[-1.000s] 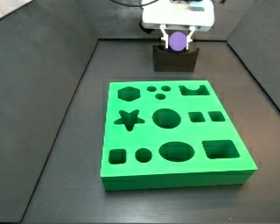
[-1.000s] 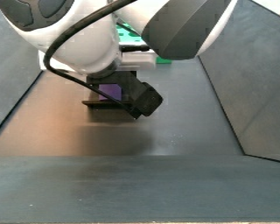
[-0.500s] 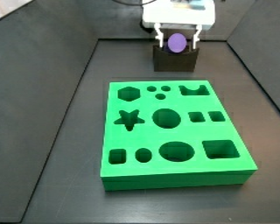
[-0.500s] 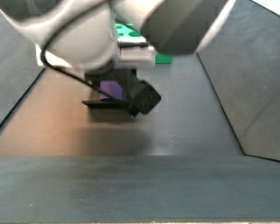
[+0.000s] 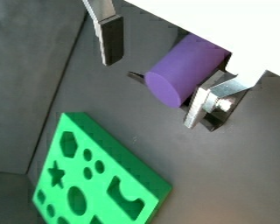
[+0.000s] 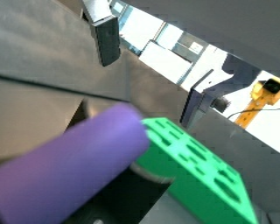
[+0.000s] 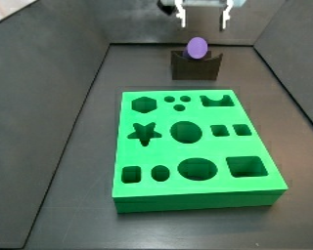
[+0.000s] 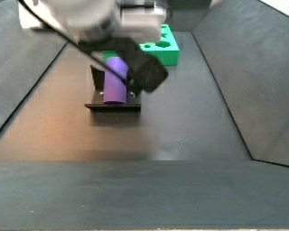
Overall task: Pick up the round object. Move up. Place the round object on the fixture. Regrasp the round object. Move to above the board. Insert the round object.
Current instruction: Regrasp the round object.
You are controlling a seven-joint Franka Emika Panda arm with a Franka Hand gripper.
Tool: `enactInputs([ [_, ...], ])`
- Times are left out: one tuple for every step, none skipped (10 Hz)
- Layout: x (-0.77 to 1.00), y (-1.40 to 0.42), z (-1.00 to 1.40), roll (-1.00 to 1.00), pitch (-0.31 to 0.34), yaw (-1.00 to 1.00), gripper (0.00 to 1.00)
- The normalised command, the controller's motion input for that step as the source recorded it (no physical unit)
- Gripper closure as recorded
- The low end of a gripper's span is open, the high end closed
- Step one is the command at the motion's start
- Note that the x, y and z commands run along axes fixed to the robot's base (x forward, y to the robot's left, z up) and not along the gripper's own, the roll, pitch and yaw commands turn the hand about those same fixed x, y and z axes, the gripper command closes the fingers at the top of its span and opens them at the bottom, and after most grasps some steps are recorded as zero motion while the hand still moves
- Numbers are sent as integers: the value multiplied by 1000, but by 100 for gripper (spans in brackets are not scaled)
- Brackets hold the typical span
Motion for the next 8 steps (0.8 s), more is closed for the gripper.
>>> enactInputs([
  [-38,11,503,35,13,13,0],
  [-32,11,254,36,29,12,0],
  [-131,-747,821,1000,57,42,0],
  [-112,-723,692,1000,56,41,0],
  [-112,-652,620,1000,50,40,0],
  [-114,-395,314,1000,37,39,0],
  [-85,-229,107,1000,34,38,0],
  [-42,-81,19,1000,33,38,0],
])
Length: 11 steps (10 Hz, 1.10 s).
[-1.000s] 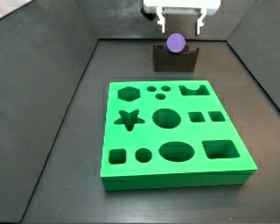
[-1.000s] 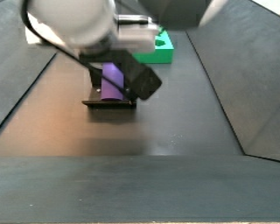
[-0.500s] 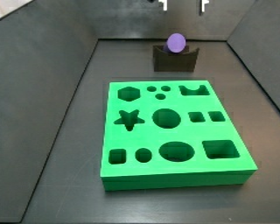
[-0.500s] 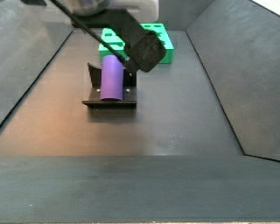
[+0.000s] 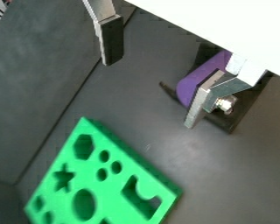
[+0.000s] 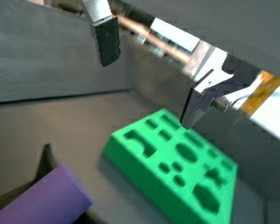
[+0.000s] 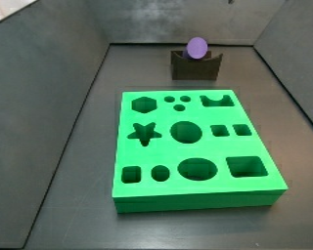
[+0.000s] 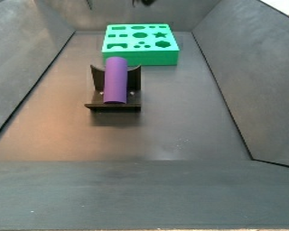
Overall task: Pick up the round object. Move up. Place the round object on the fixture. Regrasp the round object. Move to above the board. Insert the round object.
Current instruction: Regrasp the round object.
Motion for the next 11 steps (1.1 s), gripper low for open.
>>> enactInputs([
  [-19,-31,33,1000,37,38,0],
  [-18,-38,18,1000,35,38,0],
  [-25,-36,13,1000,32,38,0],
  [-40,-30,20,1000,26,38,0],
  [-41,-26,12,1000,20,38,0],
  [-38,-24,1,1000,13,39,0],
  [-35,-21,3,1000,9,39,0],
  [-27,-21,3,1000,1,40,0],
  [-24,-20,2,1000,-2,41,0],
  [-25,-17,2,1000,-3,42,0],
  [-21,-16,6,1000,-2,43,0],
])
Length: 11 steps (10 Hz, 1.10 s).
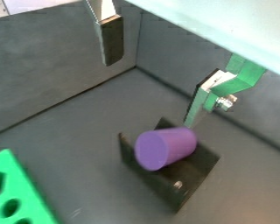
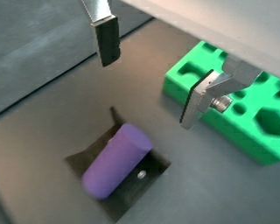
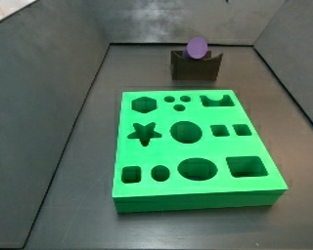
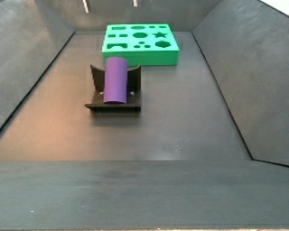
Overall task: Pick up the round object. Move up. Place the round object on the fixture. Regrasp the round object. Move to above the board. Insert the round object.
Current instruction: Regrasp the round object.
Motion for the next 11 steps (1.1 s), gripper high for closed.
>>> enactInputs([
  [-10,-17,10,1000,0,45,0],
  [0,-18,6,1000,5,46,0],
  [21,-21,-6,1000,12,48,0],
  [34,-23,-13,1000,19,51,0],
  [49,-25,-10,1000,32,54,0],
  [61,-28,-10,1000,46,59,0],
  [73,-31,-9,1000,63,65,0],
  [86,-34,-11,1000,84,75,0],
  [98,-36,-18,1000,118,94,0],
  [97,-40,-16,1000,142,121,0],
  [100,-41,-16,820,140,132,0],
])
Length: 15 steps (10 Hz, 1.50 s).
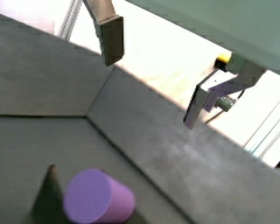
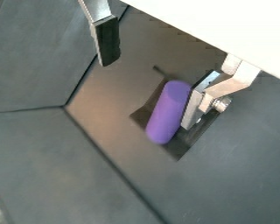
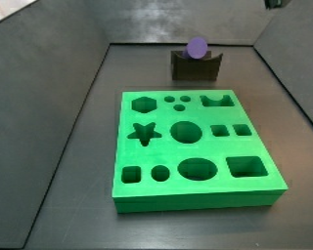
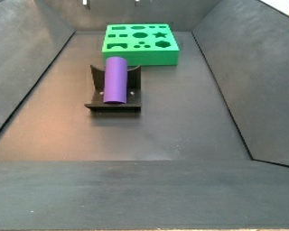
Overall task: Pick up the round object. Move up. Place the round object on the fixture. Regrasp the round object. Move to above the board. Insert the round object.
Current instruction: Regrasp the round object.
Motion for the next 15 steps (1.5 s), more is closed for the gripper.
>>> enactInputs([
  [100,-42,-19,629,127,146,0],
  [97,-41,-18,378,109,161,0],
  [90,-25,-8,254,87,165,0],
  [34,76,-1000,222,-3,117,0],
  [35,75,-1000,205,-29,113,0],
  [43,64,-1000,163,-53,94,0],
  [48,61,-1000,138,-61,84,0],
  [59,57,-1000,89,-73,58,0],
  [67,54,-1000,67,-77,40,0],
  [75,50,-1000,61,-78,22,0],
  [86,42,-1000,59,-69,5,0],
  [98,37,-1000,57,-49,-8,0],
  [107,32,-1000,56,-42,-10,0],
  [105,21,-903,59,-20,-11,0],
  [98,15,-802,58,-15,-8,0],
])
